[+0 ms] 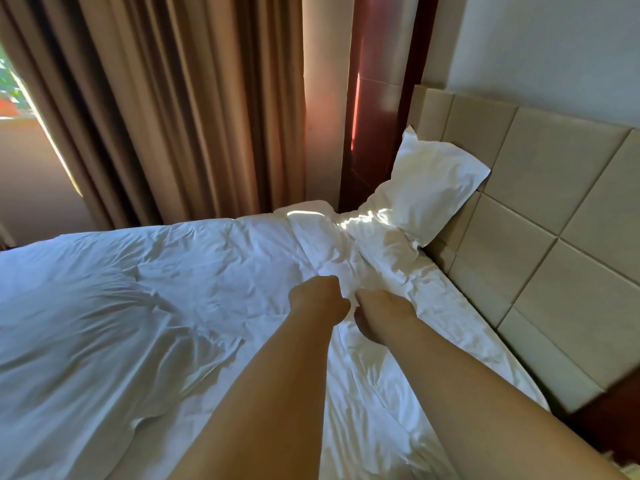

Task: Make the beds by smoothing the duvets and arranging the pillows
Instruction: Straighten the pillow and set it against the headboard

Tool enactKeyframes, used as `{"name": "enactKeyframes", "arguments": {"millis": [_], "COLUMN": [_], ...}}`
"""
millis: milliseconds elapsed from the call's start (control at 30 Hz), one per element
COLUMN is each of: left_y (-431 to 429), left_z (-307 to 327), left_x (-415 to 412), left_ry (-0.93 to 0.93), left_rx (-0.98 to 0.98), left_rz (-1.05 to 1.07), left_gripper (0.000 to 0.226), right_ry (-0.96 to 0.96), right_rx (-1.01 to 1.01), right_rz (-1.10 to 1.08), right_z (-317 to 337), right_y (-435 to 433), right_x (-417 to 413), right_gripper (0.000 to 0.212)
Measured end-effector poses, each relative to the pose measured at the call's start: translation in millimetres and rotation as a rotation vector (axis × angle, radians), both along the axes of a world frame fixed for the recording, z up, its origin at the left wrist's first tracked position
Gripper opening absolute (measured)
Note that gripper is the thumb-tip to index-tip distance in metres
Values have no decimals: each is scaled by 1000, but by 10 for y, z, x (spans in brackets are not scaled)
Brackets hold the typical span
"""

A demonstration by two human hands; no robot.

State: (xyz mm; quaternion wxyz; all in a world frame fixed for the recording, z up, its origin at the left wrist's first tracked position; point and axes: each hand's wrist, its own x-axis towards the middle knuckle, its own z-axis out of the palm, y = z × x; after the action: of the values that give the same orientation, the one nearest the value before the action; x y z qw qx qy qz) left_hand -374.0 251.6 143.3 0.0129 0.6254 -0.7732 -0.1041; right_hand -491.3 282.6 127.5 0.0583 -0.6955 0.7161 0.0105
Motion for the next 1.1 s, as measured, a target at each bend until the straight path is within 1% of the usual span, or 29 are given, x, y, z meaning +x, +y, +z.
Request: {"name": "enactKeyframes", "arguments": {"millis": [100,167,233,300,367,467,567,633,700,767,800,900,967,1033,1100], "left_y": [-142,-250,-388,-551,-717,-828,-843,-948,-1116,-1315,-1420,-1751,-2054,-2494,-3023], "left_z": [-102,-169,-192,-172,-195,-371,-593,-643,-652,-633,-632,-664,-727,-799,-869], "left_x": [-350,-659,-1002,-1353,-1708,-2235,-2630,-2768,-2836,-2896,-2935,-3038,-3063,-3085,-3099], "left_ry": [-10,-33,-97,-145,-115,-46,-122,-142,-135,-132,-142,-139,-114,-85,-38], "left_rx": [22,50,64,76,111,141,131,152,180,188,182,196,212,208,201], "left_rz": [-17,-39,-62,-70,-45,23,44,85,126,128,111,71,63,59,62], "left_gripper": [32,34,30,27,28,30,30,30,29,27,27,23,22,23,19], "right_ry": [-30,-41,-53,-69,-79,-102,-166,-215,-254,-254,-246,-221,-191,-169,-148], "right_rx": [28,57,79,86,89,74,57,77,118,165,181,193,194,180,146], "right_rz": [-15,-29,-45,-49,-42,-36,-43,-63,-105,-133,-153,-216,-232,-243,-289], "right_z": [-139,-169,-171,-193,-220,-298,-386,-422,-442,-458,-469,-518,-542,-567,-580], "right_y": [-143,-284,-443,-592,-739,-923,-1032,-1098,-1138,-1218,-1276,-1526,-1793,-2183,-2638], "right_x": [-341,-620,-955,-1346,-1747,-2196,-2389,-2492,-2616,-2747,-2803,-2909,-2957,-3017,-3088], "right_gripper": [11,13,15,10,9,23,27,23,13,2,2,27,34,28,10]}}
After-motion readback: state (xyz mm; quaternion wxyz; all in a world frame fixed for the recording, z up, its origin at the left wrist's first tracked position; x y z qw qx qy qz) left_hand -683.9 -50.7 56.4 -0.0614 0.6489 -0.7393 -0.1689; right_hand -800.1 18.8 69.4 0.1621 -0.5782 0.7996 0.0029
